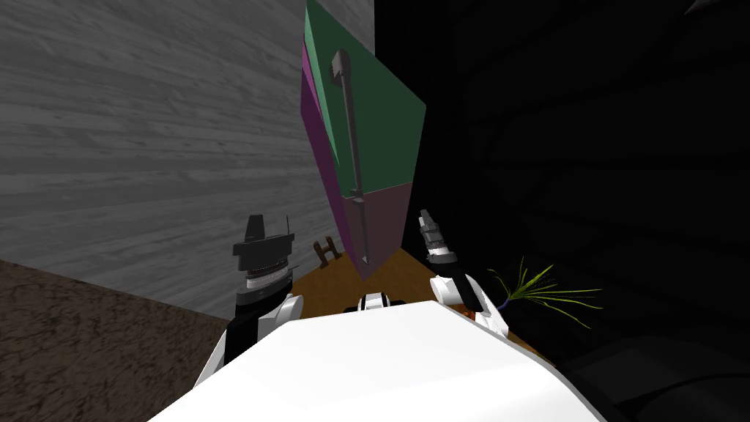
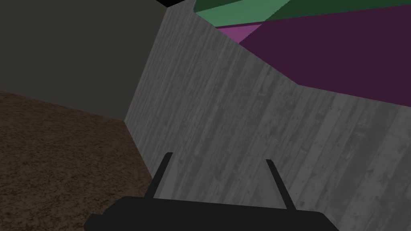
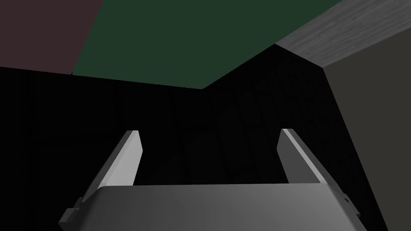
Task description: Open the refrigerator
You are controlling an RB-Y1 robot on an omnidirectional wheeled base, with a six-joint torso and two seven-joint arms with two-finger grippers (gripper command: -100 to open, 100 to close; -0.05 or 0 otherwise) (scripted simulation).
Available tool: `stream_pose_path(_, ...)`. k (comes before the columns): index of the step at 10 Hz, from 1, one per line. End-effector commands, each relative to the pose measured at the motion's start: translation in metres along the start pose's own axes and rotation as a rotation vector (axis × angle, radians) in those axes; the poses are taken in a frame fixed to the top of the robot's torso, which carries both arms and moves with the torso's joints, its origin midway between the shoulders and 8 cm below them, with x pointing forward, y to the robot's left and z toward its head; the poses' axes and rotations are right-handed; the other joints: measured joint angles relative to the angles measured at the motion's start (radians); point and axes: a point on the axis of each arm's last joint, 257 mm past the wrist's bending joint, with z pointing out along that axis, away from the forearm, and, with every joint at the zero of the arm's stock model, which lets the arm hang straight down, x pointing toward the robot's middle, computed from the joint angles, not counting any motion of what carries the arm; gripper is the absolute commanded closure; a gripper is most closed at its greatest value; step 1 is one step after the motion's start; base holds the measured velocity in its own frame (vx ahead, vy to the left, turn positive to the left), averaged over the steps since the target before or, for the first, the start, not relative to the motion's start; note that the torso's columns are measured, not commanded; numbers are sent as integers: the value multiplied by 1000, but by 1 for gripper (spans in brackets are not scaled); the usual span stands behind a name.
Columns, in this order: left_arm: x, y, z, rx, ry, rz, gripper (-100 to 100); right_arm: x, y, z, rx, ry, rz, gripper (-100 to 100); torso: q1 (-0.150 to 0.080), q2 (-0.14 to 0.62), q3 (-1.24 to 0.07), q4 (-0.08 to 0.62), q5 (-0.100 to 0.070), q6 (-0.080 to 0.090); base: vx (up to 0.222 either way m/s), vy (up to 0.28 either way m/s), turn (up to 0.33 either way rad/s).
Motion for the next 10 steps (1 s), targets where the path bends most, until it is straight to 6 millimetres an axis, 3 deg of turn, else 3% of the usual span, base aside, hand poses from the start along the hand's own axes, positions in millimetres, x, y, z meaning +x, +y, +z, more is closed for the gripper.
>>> stream_pose_path(1, 0, 0, 0, 0, 0, 0, 0, 14, -16, 1, 23, 86, -77, -100, 3, 0, 0, 0, 1, 0, 8, 181, -44)
stream_pose_path(10, 0, 0, 0, 0, 0, 0, 0, 39, -63, 2, 72, 317, -335, -100, 5, 0, 0, 0, 1, 0, 9, 145, -33)
